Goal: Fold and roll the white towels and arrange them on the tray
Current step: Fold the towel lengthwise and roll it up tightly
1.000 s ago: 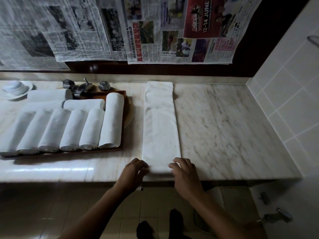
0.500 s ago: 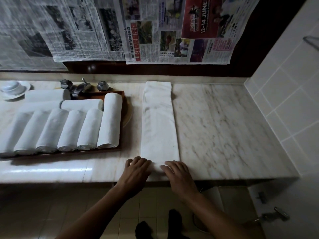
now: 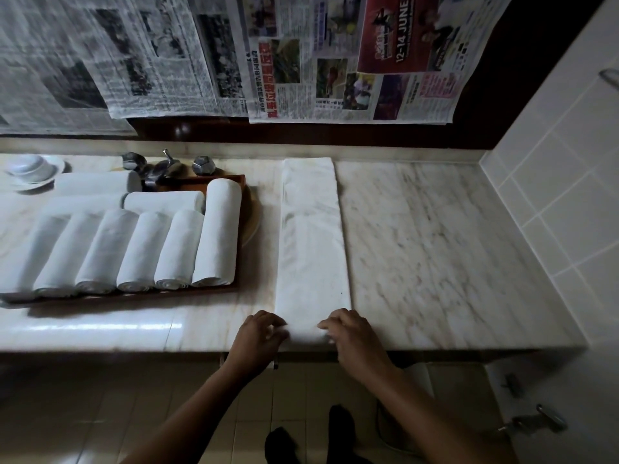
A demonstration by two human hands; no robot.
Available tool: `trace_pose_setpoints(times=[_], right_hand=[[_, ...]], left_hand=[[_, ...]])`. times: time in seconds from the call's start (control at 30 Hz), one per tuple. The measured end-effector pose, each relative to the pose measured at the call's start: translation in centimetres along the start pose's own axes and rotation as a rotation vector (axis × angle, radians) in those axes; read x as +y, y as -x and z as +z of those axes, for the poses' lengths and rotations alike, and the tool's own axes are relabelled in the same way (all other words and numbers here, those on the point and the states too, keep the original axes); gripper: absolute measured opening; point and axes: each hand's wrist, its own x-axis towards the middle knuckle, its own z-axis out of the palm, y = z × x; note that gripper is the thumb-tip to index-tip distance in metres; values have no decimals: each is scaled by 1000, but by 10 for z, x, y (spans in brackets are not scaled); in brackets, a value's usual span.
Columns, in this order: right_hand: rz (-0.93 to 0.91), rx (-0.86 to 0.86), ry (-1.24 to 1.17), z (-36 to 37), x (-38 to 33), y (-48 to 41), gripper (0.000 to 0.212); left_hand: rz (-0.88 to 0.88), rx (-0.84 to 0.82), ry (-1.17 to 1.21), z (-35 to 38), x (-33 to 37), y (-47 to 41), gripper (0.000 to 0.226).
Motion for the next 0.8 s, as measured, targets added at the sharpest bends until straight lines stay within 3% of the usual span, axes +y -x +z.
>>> trace_pose_setpoints(times=[0.17, 0.37, 0.43, 0.5, 0.6, 0.8], right_hand=[[-100, 263, 176, 13, -20, 19, 44], [-153, 226, 254, 26, -10, 29, 54], [-191, 201, 234, 24, -5, 24, 53], [-209, 195, 221, 20, -2, 20, 47], [-224, 188, 197, 13, -2, 16, 42], [-141, 39, 101, 0, -3, 6, 71]], left_hand=[[-143, -56, 32, -8, 11, -12, 14], [-239, -84, 170, -13, 15, -15, 21], [-101, -4, -57, -8, 16, -11, 29], [206, 96, -426, 7, 17, -5, 42], [507, 60, -627, 26, 16, 9, 59], [581, -39, -714, 26, -9, 6, 102]])
